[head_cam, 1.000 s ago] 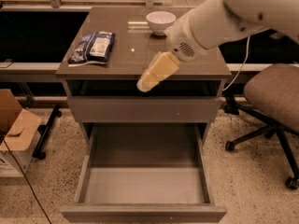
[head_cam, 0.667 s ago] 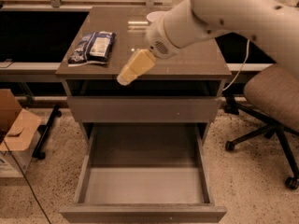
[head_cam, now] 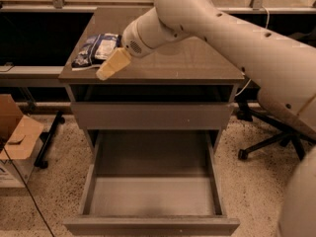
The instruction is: Place blue chip bag into middle drawer
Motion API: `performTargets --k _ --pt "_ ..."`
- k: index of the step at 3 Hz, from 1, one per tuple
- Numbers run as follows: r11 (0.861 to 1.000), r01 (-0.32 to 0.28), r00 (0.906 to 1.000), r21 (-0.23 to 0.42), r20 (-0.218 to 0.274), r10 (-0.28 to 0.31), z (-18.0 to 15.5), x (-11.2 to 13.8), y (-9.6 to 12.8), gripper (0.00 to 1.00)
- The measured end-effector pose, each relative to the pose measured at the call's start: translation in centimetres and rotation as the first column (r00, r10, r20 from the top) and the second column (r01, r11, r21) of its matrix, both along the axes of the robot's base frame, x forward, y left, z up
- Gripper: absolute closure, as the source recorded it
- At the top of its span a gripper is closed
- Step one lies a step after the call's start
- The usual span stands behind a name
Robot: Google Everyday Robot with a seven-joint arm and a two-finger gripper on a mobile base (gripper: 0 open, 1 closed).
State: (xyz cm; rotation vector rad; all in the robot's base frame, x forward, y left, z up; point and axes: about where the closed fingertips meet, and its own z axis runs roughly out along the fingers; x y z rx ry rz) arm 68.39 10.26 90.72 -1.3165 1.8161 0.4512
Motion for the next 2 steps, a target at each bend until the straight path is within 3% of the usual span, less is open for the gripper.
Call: performTargets --k 1,2 --pt "0.999 0.026 0.999 0.04 -0.038 -0.025 -2.5 4.7 3.7 0.0" --pt "0.998 0.042 0.9966 0.056 -0.073 -0.038 -4.3 7.5 5.8 0.0"
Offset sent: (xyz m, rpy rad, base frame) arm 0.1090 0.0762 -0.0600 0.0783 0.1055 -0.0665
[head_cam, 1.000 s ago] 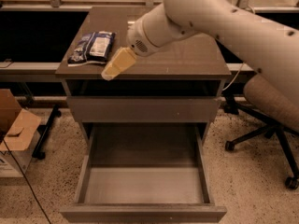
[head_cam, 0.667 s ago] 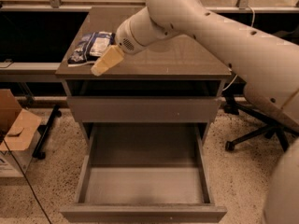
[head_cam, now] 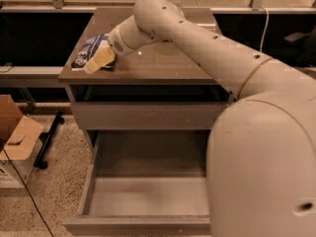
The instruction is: Place blue chip bag into middle drawer
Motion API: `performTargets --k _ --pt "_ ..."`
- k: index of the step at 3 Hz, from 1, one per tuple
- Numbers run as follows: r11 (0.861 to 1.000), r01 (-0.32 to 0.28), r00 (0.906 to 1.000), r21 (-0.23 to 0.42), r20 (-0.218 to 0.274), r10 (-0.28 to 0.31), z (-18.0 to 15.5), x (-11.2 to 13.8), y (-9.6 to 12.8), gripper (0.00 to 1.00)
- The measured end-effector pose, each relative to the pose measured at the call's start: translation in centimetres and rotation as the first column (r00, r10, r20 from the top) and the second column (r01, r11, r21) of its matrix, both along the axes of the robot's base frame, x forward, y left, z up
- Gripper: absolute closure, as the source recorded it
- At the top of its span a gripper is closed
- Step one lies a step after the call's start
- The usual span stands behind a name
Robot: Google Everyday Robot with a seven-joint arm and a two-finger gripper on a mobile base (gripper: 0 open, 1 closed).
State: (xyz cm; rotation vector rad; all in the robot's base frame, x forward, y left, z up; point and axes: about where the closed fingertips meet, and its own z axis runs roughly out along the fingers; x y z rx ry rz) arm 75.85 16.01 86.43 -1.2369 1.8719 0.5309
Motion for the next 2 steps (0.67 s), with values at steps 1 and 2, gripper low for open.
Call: performTargets --k 1,2 --pt "1.0 0.018 0.9982 0.017 -0.057 -0.017 -2.6 2.3 1.2 0.27" --pt "0.999 0.038 0.9957 0.019 -0.085 -0.036 -3.9 2.9 1.0 0.5"
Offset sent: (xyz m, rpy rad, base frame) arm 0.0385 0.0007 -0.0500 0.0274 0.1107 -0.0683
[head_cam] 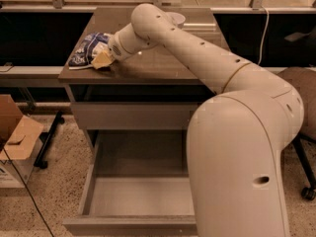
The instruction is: Place blue chip bag into middle drawer
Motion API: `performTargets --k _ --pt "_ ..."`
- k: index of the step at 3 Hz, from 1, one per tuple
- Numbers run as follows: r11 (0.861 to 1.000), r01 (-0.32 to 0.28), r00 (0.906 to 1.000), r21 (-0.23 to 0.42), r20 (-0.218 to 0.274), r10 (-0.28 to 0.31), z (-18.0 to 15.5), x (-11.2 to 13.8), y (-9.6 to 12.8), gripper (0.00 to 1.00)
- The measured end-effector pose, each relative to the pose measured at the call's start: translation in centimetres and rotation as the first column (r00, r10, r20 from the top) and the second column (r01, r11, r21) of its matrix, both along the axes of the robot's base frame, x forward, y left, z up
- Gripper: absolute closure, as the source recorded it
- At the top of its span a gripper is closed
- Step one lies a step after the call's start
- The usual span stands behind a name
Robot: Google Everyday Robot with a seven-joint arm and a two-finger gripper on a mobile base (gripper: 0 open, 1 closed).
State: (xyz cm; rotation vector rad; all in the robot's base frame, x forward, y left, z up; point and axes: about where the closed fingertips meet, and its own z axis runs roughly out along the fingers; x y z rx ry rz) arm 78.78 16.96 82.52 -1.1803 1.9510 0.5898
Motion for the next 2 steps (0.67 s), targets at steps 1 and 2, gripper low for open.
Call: performTargets --k 1,2 --pt "0.999 0.034 0.9992 -0.006 0.02 -0.033 0.7 -0.5 -2.0 0.73" --pt "1.0 0.02 0.9979 0.013 0.061 -0.021 3.7 -4.2 -5.7 1.0"
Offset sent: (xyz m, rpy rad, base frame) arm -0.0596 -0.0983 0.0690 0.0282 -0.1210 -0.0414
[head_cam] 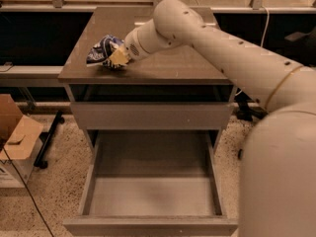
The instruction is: Place blue chip bag into middle drawer
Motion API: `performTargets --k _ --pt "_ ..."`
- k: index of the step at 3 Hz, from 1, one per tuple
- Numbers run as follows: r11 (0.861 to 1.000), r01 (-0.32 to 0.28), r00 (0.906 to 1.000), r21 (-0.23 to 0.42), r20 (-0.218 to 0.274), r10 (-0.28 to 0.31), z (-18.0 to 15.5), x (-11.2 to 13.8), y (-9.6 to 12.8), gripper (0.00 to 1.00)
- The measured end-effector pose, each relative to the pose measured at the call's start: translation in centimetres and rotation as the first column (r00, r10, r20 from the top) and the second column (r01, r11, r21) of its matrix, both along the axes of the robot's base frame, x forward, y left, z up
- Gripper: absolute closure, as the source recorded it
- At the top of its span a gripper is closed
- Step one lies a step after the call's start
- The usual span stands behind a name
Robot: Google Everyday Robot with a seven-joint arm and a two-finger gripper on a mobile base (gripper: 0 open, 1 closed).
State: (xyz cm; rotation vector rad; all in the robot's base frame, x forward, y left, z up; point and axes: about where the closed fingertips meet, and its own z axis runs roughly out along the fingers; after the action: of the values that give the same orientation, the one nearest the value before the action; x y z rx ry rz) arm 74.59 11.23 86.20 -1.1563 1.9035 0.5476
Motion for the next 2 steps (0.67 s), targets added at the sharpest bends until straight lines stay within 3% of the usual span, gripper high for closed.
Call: performTargets --k 1,2 --pt "0.993 -0.093 0.9954 0.07 0.03 0.091 2.9 -5.3 -3.2 1.0" --pt "0.969 -0.237 0.9712 0.074 0.047 0.234 4.9 -15.9 -7.3 1.0"
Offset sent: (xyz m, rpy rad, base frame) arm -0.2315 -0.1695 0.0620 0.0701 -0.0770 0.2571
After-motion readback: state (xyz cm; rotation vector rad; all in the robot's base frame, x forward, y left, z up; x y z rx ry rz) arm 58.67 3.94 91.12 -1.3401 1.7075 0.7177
